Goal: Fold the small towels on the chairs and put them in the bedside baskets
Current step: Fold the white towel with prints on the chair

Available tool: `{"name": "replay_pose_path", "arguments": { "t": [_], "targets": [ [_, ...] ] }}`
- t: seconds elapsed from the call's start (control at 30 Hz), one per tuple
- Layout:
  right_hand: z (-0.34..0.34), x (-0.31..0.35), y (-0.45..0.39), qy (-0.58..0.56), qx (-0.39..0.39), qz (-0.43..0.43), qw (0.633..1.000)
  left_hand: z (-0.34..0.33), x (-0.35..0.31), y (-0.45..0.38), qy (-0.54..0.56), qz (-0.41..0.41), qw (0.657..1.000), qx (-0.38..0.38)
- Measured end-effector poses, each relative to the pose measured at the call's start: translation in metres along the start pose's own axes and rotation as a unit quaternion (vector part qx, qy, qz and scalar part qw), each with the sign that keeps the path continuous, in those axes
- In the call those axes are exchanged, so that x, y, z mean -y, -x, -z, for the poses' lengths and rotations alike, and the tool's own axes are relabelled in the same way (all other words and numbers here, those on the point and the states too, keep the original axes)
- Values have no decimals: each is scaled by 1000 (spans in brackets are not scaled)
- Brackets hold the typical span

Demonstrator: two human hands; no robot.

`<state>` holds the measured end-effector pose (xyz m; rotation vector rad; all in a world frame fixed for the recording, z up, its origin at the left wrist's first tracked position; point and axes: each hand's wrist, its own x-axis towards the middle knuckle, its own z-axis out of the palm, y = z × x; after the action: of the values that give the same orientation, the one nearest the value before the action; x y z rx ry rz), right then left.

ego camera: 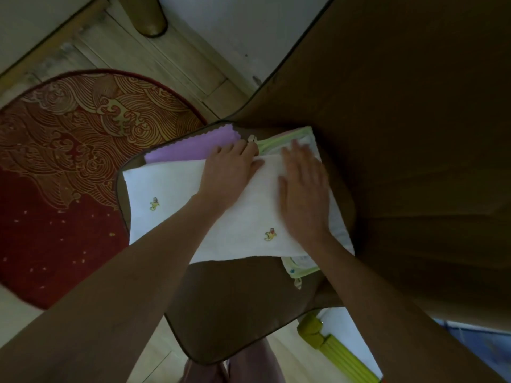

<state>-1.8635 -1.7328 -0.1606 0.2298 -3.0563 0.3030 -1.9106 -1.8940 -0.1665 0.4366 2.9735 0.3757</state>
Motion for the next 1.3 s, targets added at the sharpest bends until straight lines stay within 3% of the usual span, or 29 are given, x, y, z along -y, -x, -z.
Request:
{"name": "replay_pose_path", "arguments": {
  "t": [0.07,0.13,0.37,0.57,0.73,0.87,0.93,1.0,1.13,1.2,1.3],
  "targets": [
    [-13,-9,8,6,77,40,996,0,5,2,17,-7,1000,-2],
    [-24,-24,12,2,108,-16,994,0,12,6,24,-16,999,-14],
    [-11,-3,5,15,99,-78,992,26,56,43,13,-8,999,-32],
    [1,97,9,-26,74,83,993,50,130,99,13,40,999,-25],
    [-22,142,18,-6,98,94,991,51,165,119,95,80,991,-48],
    [-29,151,24,2,100,80,992,47,170,126,160,10,982,-101],
    [-31,152,24,3,106,63,992,46,168,126,268,35,956,-113],
    [-34,152,21,-3,113,48,992,44,165,121,386,126,907,-111],
    [-39,159,15,-2,119,23,993,24,155,113,434,306,842,-94],
    [-38,166,15,-1,122,46,991,20,152,114,457,331,822,-82],
    [-38,174,18,8,133,113,985,26,150,119,537,320,780,6]
  ]
}}
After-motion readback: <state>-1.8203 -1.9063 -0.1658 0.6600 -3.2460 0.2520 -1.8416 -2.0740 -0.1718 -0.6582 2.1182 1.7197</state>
